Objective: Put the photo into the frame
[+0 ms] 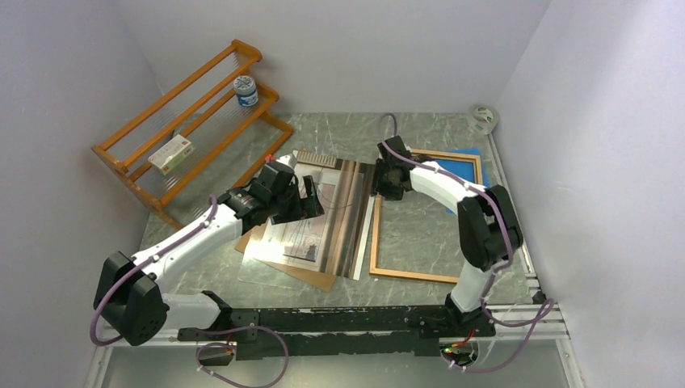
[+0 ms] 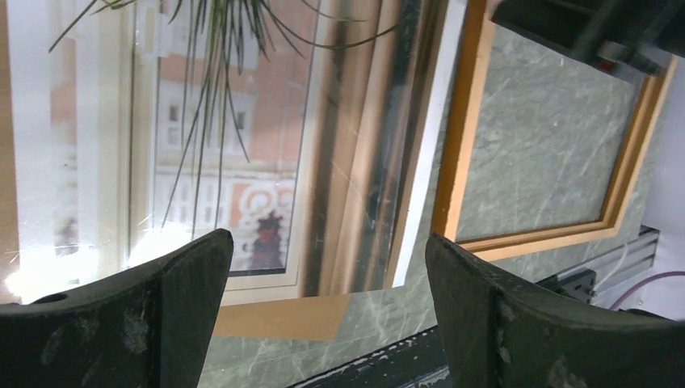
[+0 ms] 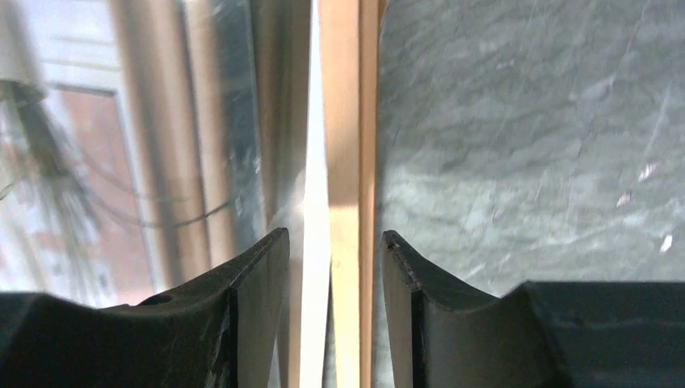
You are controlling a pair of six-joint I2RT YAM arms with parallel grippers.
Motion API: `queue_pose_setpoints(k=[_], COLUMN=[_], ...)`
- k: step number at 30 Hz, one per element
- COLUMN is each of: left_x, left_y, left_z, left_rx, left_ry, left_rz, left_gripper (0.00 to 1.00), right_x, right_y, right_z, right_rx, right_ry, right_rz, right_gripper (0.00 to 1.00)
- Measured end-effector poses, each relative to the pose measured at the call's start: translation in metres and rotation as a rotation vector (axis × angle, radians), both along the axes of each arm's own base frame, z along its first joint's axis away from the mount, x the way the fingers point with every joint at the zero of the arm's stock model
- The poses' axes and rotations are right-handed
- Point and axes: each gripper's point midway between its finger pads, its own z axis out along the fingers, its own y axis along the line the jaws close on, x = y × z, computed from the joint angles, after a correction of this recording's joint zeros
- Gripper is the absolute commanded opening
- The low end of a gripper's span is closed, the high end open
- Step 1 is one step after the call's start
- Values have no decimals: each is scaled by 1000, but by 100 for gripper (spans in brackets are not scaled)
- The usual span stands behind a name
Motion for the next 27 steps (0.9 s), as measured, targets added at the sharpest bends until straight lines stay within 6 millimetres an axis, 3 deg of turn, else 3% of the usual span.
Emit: queue_pose_setpoints(k=[5,10,18,23,27], left_x=[2,13,34,27,16], left_y=[13,40,79,88,88], left_z=[-14,-30,-51,-87,-112], left_rx=[46,117,240,248,239], left_ry=[4,-1,-34,34,97], left_rz=[33,94,158,136,114], left_gripper=[94,94,94,91,88], right_x=[-26,-77,-163,-191,-203], right_y=[12,38,76,93,97], right_z=[38,55,21,9,-1], right_rx=[120,278,446,493,495], right_ry=[-75,-99,48,106,133], right_rz=[21,57,44,24,-2], right_gripper=[50,58,59,56,55])
